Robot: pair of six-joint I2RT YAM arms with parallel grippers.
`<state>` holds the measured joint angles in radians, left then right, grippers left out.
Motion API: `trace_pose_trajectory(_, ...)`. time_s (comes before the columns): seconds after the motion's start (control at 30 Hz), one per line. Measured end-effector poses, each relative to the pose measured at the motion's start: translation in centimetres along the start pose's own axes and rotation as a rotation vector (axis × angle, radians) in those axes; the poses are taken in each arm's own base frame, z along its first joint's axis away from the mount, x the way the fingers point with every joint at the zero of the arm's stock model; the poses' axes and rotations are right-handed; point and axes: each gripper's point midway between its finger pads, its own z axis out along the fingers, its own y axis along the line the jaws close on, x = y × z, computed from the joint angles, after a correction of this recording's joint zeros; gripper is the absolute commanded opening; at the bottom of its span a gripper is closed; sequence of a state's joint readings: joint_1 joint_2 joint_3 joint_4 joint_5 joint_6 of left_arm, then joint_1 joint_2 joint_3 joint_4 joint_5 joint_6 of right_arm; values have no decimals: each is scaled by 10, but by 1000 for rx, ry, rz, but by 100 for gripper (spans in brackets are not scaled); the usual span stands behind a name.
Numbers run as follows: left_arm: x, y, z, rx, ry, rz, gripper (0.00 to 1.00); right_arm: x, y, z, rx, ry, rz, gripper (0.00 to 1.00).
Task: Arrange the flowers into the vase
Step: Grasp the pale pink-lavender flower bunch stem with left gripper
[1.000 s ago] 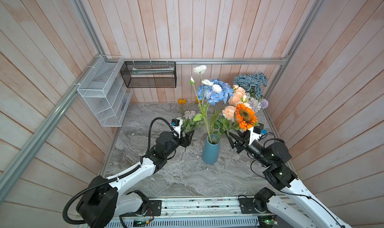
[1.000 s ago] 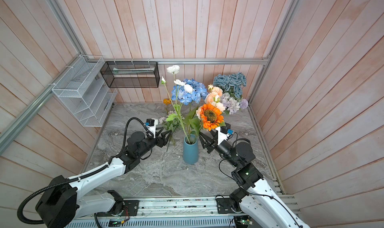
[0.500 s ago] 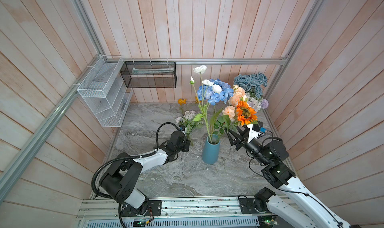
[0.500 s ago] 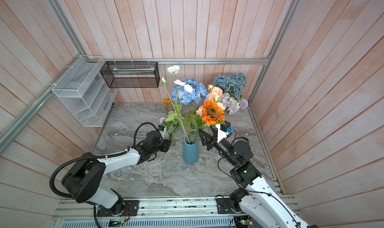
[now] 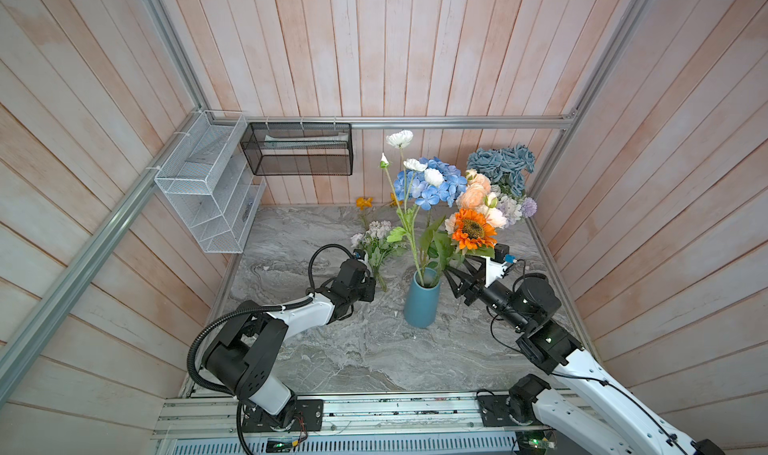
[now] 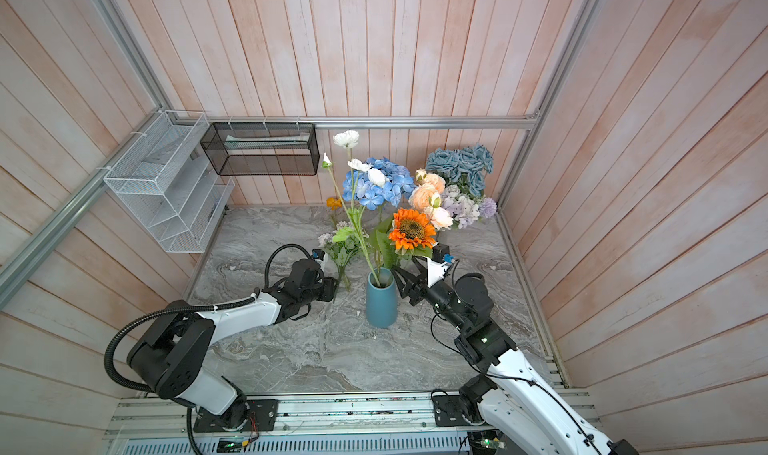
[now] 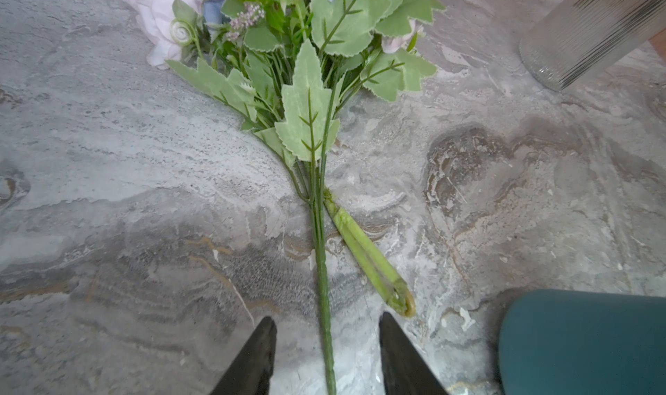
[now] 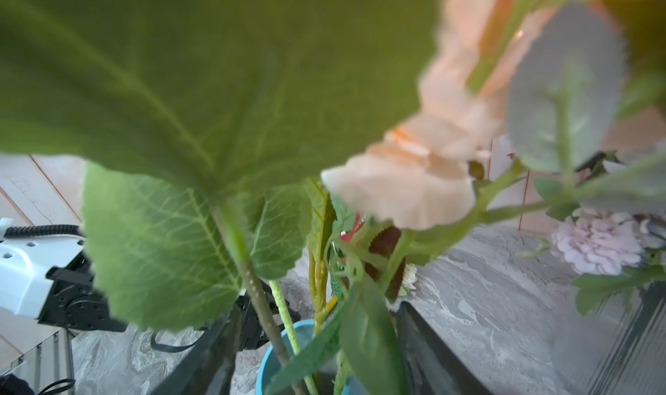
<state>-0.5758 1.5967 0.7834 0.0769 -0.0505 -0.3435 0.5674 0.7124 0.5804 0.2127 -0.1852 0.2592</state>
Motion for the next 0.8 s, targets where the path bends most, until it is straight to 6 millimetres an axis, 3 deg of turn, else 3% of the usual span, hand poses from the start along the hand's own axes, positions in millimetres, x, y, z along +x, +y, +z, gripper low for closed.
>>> trace_pose_trajectory(0.23, 6, -2, 16, -5, 65, 5, 49, 24, -5, -9, 21, 70, 64, 76)
trace_pose_trajectory(0.4, 18, 1, 32, -23, 134, 10, 41, 35, -7, -15, 31, 93, 83, 76)
trace_pose_trajectory(0.53, 25, 2, 44, -35, 174, 15, 36, 34, -7, -18, 35, 88, 86, 76)
trace_pose_trajectory(0.7, 19, 3, 53, -54, 177, 21, 31, 31, -6, -22, 37, 70, 90, 76)
trace_pose_trajectory(0.8, 14, 4, 59, -72, 172, 31, 23, 31, -7, -23, 39, 69, 92, 76)
